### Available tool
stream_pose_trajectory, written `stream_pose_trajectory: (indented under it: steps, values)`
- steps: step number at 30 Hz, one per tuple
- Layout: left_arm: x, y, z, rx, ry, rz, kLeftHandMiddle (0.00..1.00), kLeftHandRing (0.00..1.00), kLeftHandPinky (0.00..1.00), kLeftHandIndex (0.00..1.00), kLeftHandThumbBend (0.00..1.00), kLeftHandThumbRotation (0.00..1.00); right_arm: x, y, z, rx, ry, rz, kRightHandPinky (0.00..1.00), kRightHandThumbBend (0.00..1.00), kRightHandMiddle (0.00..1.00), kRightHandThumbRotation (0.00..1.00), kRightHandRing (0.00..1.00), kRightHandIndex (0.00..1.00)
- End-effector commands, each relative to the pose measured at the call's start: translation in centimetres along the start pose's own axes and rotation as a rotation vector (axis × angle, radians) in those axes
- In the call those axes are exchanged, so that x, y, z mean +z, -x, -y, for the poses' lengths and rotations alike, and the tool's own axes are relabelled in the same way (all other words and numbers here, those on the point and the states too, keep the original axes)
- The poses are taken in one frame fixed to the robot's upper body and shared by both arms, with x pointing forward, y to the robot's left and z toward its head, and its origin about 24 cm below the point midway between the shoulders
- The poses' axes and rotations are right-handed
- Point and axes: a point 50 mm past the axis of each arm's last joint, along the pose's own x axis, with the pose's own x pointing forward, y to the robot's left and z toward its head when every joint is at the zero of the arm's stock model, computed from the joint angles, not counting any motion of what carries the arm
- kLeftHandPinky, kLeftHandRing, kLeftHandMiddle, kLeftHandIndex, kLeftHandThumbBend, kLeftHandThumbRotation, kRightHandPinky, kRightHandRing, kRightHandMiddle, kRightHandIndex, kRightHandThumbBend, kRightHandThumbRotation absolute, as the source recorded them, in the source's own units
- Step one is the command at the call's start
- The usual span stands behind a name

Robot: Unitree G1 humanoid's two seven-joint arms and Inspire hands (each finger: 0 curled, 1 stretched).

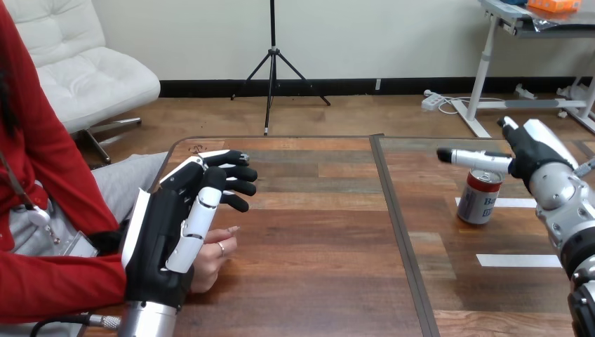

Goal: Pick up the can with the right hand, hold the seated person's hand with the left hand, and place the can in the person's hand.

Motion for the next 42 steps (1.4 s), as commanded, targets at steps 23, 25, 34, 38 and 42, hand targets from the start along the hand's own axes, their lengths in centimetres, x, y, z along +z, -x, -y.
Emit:
stream_pose_trajectory:
  steps: [23,25,34,38,42]
  values:
    - [0.9,-1.5,-0.2,-0.018,-0.015,0.063,0.58,0.56,0.47,0.61,0.43,0.77,0.0,0.0,-0.8,0.057,0.043,-0.048,0.72,1.00,0.94,0.43,0.90,0.95]
    - [0.9,-1.5,-0.2,-0.019,-0.016,0.063,0.58,0.56,0.47,0.61,0.43,0.77,0.0,0.0,-0.9,0.062,0.058,-0.051,0.72,1.00,0.94,0.43,0.89,0.95]
    - [0.9,-1.5,-0.2,-0.021,-0.021,0.067,0.57,0.55,0.47,0.61,0.40,0.77,-0.2,0.0,-1.2,0.074,0.072,-0.067,0.71,1.00,0.93,0.43,0.88,0.94]
    - [0.9,-1.5,-0.2,-0.023,-0.018,0.066,0.57,0.55,0.47,0.61,0.39,0.77,-0.2,0.0,-1.3,0.079,0.072,-0.069,0.71,1.00,0.93,0.41,0.87,0.94]
    - [0.9,-1.5,-0.2,-0.022,-0.014,0.068,0.57,0.55,0.47,0.61,0.38,0.77,-0.3,0.0,-1.5,0.084,0.068,-0.067,0.72,1.00,0.93,0.39,0.88,0.93]
